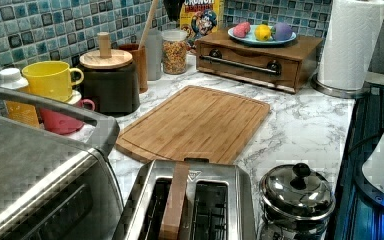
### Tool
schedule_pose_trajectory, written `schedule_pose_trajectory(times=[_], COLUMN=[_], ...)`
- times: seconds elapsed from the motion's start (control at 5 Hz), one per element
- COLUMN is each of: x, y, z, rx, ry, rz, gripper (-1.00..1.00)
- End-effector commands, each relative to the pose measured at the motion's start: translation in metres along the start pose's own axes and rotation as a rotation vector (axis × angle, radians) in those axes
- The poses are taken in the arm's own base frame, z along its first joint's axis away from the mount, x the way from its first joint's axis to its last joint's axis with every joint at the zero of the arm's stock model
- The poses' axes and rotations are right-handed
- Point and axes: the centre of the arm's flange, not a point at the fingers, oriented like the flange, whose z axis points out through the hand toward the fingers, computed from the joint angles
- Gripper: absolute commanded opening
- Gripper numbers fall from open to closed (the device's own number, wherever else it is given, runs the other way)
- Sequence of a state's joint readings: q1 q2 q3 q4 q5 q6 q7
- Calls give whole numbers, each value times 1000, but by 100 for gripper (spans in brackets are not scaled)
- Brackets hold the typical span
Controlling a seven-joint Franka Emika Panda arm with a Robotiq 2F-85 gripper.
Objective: Turn on the toaster.
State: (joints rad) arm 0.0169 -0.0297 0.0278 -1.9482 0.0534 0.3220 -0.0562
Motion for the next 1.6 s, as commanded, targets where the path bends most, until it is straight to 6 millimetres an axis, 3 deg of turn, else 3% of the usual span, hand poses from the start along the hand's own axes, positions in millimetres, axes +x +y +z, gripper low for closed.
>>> schedule_pose_trajectory(times=[0.2,0.6,1.0,1.2,1.6], x=[-126,-176,-203,-217,-274], y=[-16,-19,-37,-40,-57], z=[13,35,74,81,79], rx=[134,163,114,120,163], ry=[7,13,-107,-127,-146], rz=[-432,-643,-907,-978,-1112], gripper=[-100,-100,-100,-100,-100])
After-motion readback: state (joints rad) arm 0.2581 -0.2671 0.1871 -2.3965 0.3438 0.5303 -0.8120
